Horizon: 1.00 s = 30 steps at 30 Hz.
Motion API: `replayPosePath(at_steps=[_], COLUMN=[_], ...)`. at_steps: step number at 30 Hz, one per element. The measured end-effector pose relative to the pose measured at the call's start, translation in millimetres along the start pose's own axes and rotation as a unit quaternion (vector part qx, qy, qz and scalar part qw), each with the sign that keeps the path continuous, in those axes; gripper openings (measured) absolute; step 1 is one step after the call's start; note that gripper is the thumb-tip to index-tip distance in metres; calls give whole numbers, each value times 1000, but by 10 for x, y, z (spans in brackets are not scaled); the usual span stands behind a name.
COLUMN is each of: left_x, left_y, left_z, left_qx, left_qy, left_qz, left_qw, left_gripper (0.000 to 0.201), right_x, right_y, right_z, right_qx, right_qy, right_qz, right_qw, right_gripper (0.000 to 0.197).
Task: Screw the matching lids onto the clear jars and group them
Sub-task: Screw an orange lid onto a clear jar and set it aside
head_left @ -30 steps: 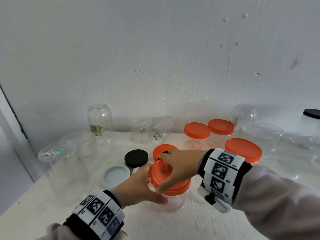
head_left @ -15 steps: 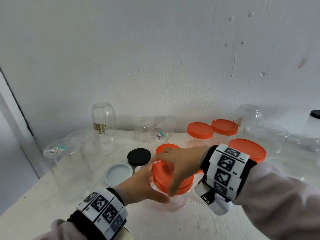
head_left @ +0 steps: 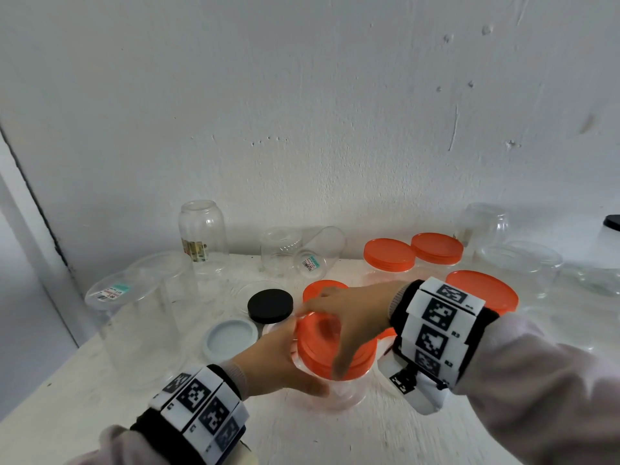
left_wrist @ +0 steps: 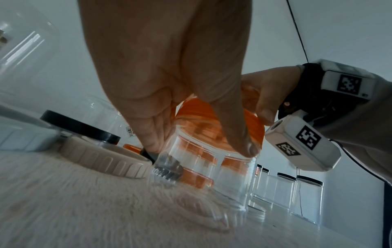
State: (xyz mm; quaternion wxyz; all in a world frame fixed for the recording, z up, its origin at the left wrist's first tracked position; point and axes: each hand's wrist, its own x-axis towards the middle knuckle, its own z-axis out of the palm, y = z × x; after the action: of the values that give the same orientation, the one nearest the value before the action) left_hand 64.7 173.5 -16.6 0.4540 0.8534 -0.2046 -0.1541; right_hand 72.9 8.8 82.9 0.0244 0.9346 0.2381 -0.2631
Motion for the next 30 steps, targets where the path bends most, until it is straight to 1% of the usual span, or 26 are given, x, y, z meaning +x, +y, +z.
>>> replayPosePath(at_steps=[3,8,11,13,15,17,19,22,24,26,28,30], left_x=[0,13,5,0,-3,-6,-8,-12,-7,-2,-3,-2], left_y=[1,-1,3,7,5,3,10,23,19,12,12,11], left_z=[-4,-5,-5,-3,-6,-8,-8,-11,-9,-4,-3,-6], left_qx=[10,11,5,4,4,8,13,10,7,11,11,8], left_qy=[2,-6,2,1,-3,0,-1,-5,-3,0,-1,-1], left_qz=[-4,-18,-16,-5,-1,-9,-17,-19,-18,-12,-3,-3], left_qw=[1000,1000,1000,1000,1000,1000,1000,1000,1000,1000,1000,1000], left_gripper=[75,73,80,80,76,79,83,83,89,92,84,78], right_x=[24,82,59,22,9,25,53,71,56,16,-4,9], right_y=[6,-12,-6,-8,-9,-10,-20,-29,-25,-15,-3,-5], right_z=[9,96,48,9,0,24,67,104,87,51,30,41], right_qx=[0,-10,-2,6,7,-2,-12,-13,-8,6,18,7], right_qy=[20,62,30,11,13,24,38,55,40,23,22,30], right_qz=[4,51,33,10,2,10,29,48,36,8,-9,-4], right_qw=[1000,997,999,1000,1000,1000,999,997,999,1000,1000,1000], right_gripper=[90,99,101,98,93,91,93,98,101,101,95,89])
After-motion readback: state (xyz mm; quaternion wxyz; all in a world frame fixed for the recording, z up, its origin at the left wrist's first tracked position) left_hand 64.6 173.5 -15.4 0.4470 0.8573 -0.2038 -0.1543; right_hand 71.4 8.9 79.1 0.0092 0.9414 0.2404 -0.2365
